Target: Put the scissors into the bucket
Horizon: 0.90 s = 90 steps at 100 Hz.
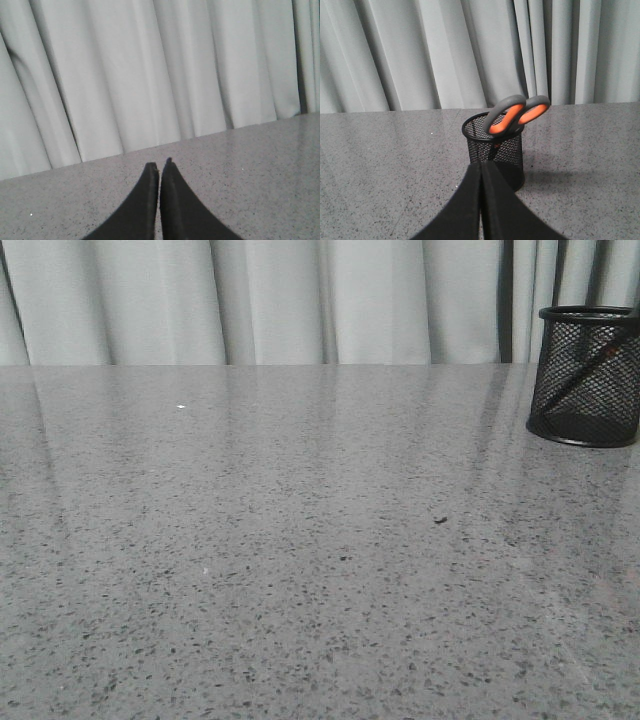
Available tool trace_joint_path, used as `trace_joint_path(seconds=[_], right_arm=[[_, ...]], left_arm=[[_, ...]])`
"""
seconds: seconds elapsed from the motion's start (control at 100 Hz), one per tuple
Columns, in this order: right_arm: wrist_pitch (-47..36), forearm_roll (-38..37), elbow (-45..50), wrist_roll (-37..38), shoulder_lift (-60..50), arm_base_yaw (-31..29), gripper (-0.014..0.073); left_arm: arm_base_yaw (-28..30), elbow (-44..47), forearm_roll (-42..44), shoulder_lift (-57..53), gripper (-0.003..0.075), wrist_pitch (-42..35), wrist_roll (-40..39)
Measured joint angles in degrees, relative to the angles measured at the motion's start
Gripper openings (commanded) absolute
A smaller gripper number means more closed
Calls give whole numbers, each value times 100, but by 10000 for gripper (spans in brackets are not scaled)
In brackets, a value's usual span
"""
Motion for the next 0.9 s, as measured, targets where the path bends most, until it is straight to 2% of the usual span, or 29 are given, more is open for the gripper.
trace_joint_path(seconds=[0.9], right_arm=[[0,0,48,-22,-22,0,-70]], left_arm=[[5,167,97,-54,-20,-115,-32]])
